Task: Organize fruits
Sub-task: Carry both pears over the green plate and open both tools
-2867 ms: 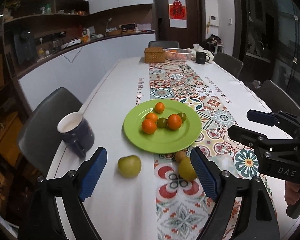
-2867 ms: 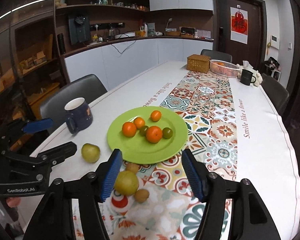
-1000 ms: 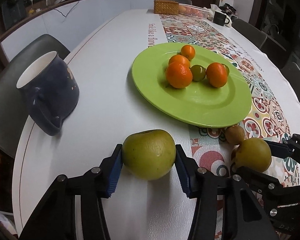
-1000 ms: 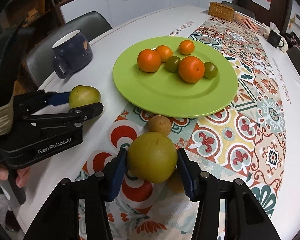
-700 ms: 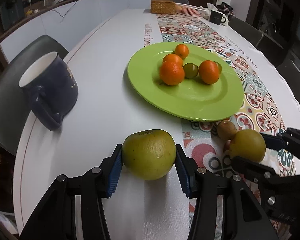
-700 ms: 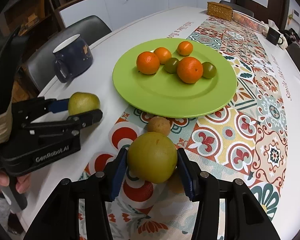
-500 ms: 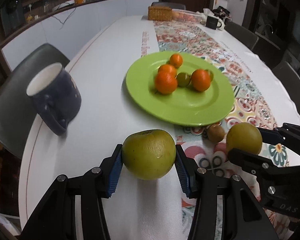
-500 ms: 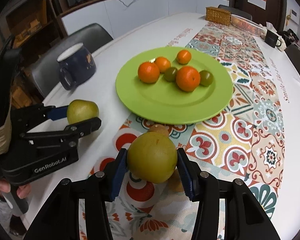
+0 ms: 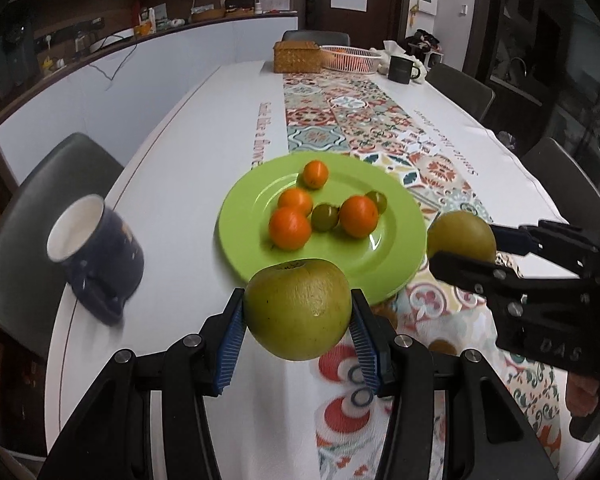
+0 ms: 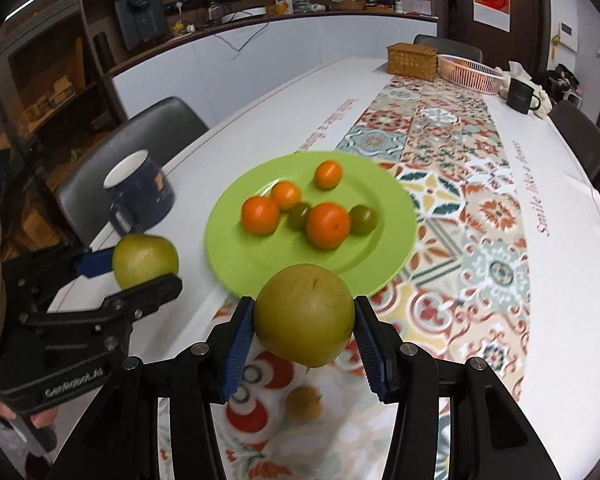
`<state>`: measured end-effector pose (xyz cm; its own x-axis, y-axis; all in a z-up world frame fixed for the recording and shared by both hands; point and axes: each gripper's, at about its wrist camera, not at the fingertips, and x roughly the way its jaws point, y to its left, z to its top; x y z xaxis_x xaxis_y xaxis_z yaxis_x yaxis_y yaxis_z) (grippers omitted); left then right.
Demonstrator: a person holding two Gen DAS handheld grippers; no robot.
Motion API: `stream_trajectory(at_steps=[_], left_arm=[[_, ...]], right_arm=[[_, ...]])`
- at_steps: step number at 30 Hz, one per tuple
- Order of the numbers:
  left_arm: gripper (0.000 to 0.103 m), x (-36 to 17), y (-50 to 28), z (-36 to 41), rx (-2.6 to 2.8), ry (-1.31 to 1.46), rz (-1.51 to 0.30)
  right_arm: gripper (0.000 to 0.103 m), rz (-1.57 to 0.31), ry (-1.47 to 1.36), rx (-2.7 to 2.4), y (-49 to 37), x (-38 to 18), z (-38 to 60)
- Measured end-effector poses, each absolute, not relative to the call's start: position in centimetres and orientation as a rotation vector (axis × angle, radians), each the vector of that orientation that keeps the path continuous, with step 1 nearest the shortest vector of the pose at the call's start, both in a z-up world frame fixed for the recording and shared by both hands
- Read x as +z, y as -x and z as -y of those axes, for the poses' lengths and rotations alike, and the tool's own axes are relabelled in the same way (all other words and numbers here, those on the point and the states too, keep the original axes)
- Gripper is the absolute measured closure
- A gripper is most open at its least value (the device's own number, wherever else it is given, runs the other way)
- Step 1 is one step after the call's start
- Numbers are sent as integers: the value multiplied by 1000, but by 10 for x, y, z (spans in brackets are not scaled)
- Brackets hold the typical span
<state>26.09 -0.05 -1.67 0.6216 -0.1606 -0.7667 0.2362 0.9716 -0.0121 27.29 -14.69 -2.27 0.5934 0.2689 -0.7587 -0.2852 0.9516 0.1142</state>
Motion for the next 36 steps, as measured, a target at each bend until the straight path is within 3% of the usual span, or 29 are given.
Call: stream_trajectory(at_steps=[12, 34, 36], left_arm=[[54, 0, -329, 8, -248, -142, -819], [53, -54, -393, -11, -273, -152, -928], [41, -50, -391, -10, -263, -169, -904]], right_arm=[[53, -851, -14, 315, -347, -7, 154], [53, -926, 5, 319, -421, -54, 126], [52, -933, 5, 312, -422, -56, 126]])
